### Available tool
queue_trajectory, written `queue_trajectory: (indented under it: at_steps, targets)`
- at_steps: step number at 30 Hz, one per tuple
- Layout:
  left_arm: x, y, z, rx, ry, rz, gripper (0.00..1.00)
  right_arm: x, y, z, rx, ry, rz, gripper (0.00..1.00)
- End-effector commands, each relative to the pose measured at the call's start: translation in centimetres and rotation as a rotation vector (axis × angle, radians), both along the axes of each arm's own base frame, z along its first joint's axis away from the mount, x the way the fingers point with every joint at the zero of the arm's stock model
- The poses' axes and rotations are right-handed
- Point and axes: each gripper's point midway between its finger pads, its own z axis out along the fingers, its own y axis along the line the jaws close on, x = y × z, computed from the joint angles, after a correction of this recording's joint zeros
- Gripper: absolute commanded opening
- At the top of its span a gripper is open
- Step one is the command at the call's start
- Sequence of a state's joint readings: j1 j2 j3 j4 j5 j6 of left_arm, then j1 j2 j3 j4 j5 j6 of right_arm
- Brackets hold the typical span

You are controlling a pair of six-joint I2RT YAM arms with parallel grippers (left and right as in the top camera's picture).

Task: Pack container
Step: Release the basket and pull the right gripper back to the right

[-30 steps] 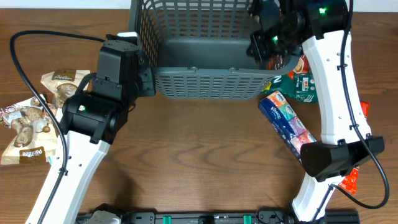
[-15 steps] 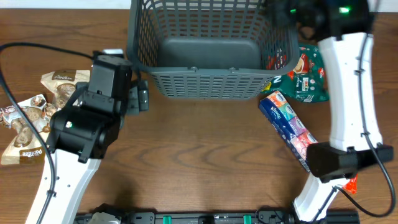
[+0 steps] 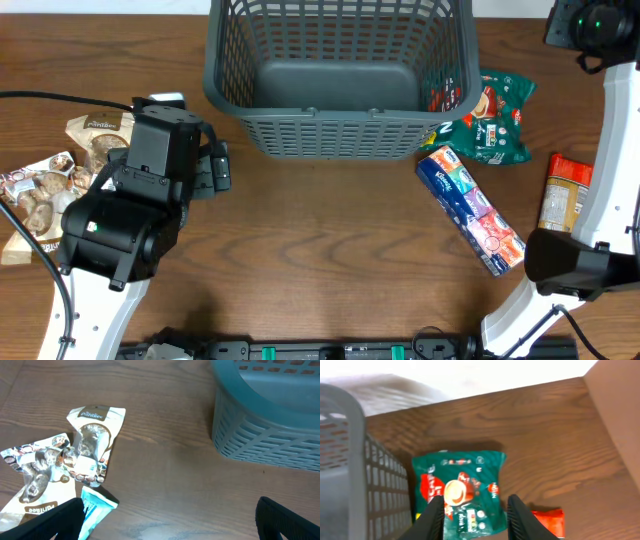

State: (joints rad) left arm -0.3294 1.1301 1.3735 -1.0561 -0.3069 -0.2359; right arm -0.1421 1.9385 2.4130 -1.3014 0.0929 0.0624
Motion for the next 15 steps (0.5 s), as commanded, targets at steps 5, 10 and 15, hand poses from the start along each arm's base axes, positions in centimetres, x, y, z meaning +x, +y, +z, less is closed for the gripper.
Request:
queue_trajectory:
  at_steps: [5,10,15]
  targets:
    - [-0.1,0.3,0.5,0.007,-0.011,0.018,0.99,2.2,2.4,-5.4,0.085,0.122,0.147,0.24]
    - [-0.1,0.3,0.5,0.007,-0.011,0.018,0.99,2.9,3.1,-7.9,0.121,0.173,0.183,0.21]
    - [-0.1,0.3,0.5,0.007,-0.011,0.018,0.99,3.5,4.6,-9.2,0.148,0.195,0.26,0.16]
